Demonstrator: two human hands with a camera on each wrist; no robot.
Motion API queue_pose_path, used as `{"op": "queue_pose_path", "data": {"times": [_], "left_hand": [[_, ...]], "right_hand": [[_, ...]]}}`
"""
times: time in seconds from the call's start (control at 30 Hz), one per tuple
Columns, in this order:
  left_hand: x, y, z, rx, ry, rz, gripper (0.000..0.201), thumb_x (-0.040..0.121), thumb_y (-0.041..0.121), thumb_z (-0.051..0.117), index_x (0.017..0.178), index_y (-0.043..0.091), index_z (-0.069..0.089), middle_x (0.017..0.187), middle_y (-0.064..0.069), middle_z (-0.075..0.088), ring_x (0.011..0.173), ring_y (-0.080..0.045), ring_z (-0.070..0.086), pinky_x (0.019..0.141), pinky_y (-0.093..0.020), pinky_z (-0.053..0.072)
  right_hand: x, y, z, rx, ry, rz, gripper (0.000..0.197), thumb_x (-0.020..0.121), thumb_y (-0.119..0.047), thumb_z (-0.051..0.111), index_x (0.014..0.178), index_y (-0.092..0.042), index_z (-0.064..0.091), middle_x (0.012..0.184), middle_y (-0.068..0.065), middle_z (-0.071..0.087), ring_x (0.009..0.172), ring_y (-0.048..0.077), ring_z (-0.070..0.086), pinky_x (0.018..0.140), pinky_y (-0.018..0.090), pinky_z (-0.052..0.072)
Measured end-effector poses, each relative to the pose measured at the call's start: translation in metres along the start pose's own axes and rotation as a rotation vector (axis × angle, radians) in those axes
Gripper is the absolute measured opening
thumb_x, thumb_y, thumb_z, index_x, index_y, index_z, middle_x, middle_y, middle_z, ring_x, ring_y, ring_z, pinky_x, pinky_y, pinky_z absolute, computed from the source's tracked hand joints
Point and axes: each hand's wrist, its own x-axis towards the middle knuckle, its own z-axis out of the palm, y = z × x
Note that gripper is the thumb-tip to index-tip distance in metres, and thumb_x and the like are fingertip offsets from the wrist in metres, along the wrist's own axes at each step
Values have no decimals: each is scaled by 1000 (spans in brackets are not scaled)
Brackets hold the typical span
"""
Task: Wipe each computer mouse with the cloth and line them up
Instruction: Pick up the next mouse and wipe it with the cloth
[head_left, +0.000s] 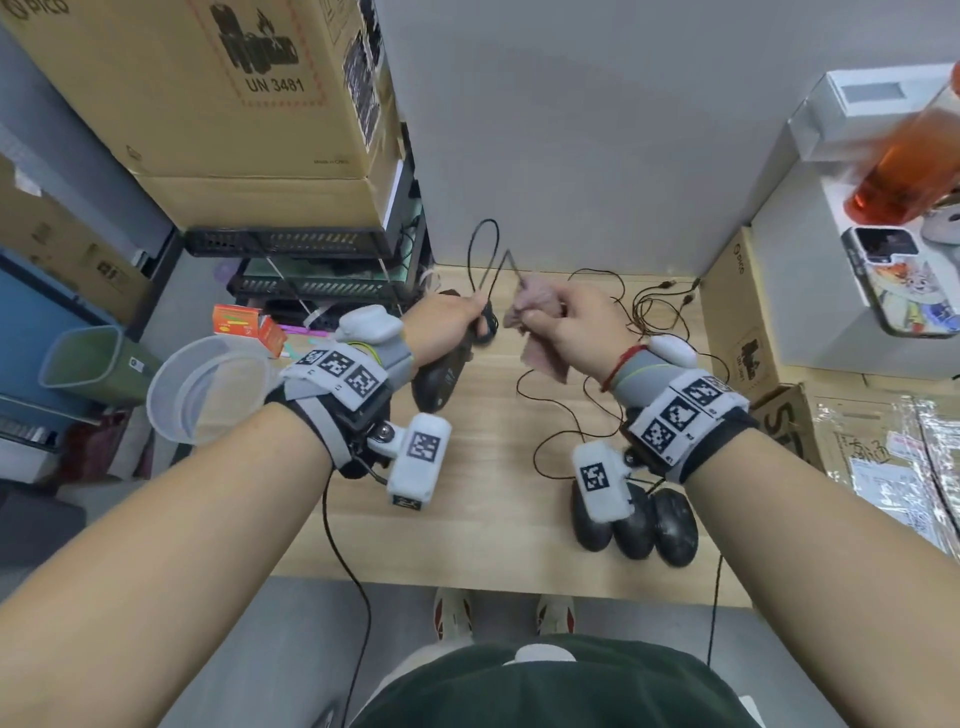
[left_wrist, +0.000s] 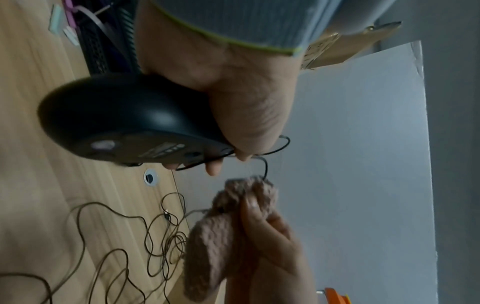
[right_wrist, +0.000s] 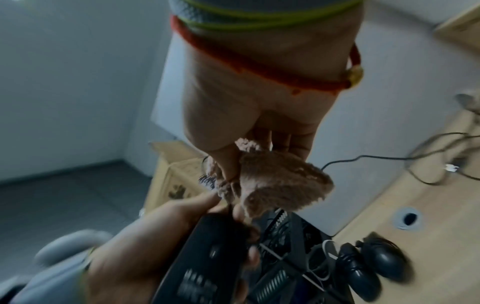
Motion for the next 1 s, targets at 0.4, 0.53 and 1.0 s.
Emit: {"op": "queue_pose_path", "data": {"times": [0.4, 0.53, 1.0], "left_hand": [[10, -1, 1, -186, 167, 60, 32, 83, 39, 66, 78, 7, 71, 76, -7, 64, 72, -22, 56, 74, -36, 44], [5, 7, -4, -463, 88, -17, 22, 94, 27, 61, 83, 9, 69, 77, -10, 65, 59, -24, 61, 61, -31, 54], [10, 22, -46, -623, 101, -21, 39, 99, 32, 56, 64, 17, 61, 76, -6, 63, 70, -23, 64, 77, -36, 53]], "right_hand": [[-2, -9, 20, -338, -123, -105, 37, 88, -20, 68, 64, -34, 43, 80, -5, 53, 82, 18, 50, 68, 26, 29], [-1, 2, 20, -338, -122, -97, 16, 85, -23, 70, 73, -26, 61, 80, -5, 59, 82, 19, 55, 68, 29, 36], [-33, 106, 11, -468, -149, 416, 21, 86, -17, 61, 70, -28, 55, 75, -2, 63, 79, 26, 64, 66, 30, 50]]}}
